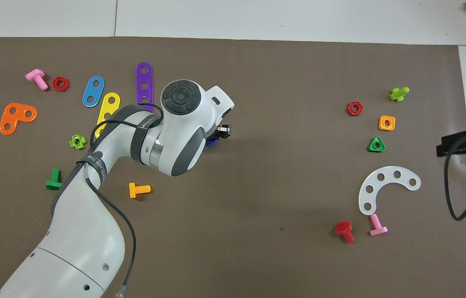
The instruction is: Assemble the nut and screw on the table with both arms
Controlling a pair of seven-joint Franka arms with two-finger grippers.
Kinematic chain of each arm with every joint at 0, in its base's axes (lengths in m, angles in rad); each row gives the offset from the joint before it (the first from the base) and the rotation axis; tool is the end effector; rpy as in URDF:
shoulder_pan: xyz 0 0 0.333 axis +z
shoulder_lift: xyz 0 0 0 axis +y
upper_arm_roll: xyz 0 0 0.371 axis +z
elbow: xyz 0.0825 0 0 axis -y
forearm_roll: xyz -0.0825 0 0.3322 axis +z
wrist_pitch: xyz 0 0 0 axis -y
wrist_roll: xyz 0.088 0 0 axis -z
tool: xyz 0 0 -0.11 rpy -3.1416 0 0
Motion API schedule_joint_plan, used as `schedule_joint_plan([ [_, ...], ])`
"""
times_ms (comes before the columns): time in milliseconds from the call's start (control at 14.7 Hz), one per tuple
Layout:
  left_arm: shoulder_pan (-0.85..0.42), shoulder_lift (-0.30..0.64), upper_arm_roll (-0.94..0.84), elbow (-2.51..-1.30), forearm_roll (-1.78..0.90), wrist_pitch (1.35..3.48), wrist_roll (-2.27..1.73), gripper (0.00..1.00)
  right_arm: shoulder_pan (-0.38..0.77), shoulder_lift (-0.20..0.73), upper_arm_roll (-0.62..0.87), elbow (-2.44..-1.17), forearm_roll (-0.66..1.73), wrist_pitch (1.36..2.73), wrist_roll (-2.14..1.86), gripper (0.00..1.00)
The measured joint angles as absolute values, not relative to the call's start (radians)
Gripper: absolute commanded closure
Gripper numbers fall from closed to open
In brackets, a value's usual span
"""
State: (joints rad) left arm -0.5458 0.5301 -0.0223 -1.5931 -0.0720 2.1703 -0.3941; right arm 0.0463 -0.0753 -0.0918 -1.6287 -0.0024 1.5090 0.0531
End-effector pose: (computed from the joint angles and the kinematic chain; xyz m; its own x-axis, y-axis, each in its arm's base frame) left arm 0.5714 -0.3649 0.4017 0.9914 -0.1304 0.0142 -0.1312 -0.9878 0.0844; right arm 0.4676 -0.0239 0.6835 0.9942 -0.0980 -0.0449 -0.0982 -0.9952 -0.0021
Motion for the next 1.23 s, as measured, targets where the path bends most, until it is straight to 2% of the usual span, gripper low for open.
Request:
schedule_joint_plan([
  [68, -0.546, 0.53, -0.023, -1.599, -0.066, 2.179, -0.394, 0.83, 0.046, -0.075, -0.092, -1.629, -0.002, 1.509, 0.053, 0.0],
  [136, -0.546, 0.53, -0.023, -1.607, -0.063, 2.188, -0.394, 0.68, 0.046, -0.075, -0.092, -1.629, -0.002, 1.509, 0.053, 0.0],
  [204, -0.546, 0.53, -0.024, -1.614, -0.062, 2.201, -0.394, 0.43, 0.046, -0.076, -0.092, -1.629, -0.002, 1.509, 0.053, 0.0],
  [272, -0.547, 0.531, -0.024, -1.621, -0.06, 2.207, -0.394, 0.26, 0.046, -0.076, -0.092, -1.63, -0.002, 1.509, 0.053, 0.0],
  [340, -0.547, 0.531, -0.024, -1.625, -0.056, 2.21, -0.393, 0.11, 0.046, -0.076, -0.092, -1.63, -0.002, 1.509, 0.054, 0.0],
  [408, -0.547, 0.531, -0.024, -1.628, -0.051, 2.214, -0.393, 0.0, 0.046, -0.076, -0.092, -1.63, -0.002, 1.509, 0.055, 0.0],
  [681, -0.546, 0.53, -0.022, -1.626, -0.043, 2.223, -0.393, 0.0, 0.046, -0.077, -0.092, -1.63, -0.002, 1.509, 0.055, 0.0],
  [885, -0.527, 0.532, -0.004, -1.571, -0.043, 2.17, -0.393, 0.0, 0.046, -0.078, -0.092, -1.63, -0.002, 1.509, 0.055, 0.0],
  [1225, -0.282, 0.529, 0.005, -1.471, -0.038, 2.08, -0.197, 0.0, 0.047, -0.079, -0.092, -1.63, -0.002, 1.509, 0.055, 0.0],
])
